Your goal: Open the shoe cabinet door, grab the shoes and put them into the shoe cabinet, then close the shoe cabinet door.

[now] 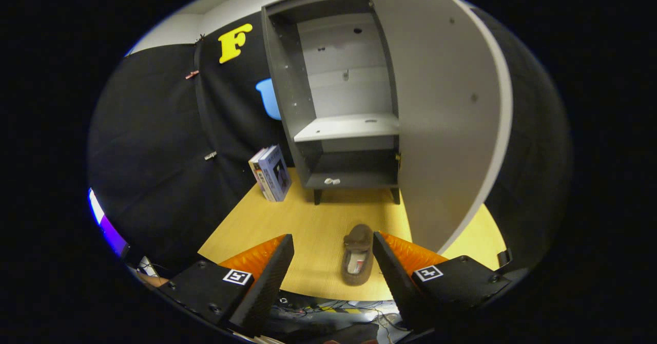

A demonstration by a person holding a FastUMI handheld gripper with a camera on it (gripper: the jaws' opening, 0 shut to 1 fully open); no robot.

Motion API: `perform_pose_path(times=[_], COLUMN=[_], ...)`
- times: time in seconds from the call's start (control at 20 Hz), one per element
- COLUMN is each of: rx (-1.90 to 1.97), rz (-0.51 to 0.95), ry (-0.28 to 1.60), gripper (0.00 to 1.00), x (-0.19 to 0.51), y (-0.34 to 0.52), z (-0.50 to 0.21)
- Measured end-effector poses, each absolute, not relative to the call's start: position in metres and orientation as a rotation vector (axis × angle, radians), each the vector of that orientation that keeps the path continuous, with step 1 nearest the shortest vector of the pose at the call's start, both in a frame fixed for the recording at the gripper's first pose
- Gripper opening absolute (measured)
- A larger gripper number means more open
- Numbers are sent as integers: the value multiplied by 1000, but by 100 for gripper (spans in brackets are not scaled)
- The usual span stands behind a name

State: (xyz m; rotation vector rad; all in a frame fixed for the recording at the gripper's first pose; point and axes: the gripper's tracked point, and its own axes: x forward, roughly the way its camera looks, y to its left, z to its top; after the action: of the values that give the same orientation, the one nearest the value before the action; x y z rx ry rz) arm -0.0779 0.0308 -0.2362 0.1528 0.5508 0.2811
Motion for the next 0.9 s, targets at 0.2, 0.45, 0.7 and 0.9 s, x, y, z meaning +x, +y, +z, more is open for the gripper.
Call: perform_pose_path(times=[0.2, 0.45, 0.7, 0.9], rx=[129, 164, 172, 171], rz=[290, 238, 184, 128], ry=[656, 771, 799, 766], gripper=[99, 99, 96, 84], x=[-56, -35, -5, 26], y=[55, 67, 71, 70], z=[-319, -413, -479, -510])
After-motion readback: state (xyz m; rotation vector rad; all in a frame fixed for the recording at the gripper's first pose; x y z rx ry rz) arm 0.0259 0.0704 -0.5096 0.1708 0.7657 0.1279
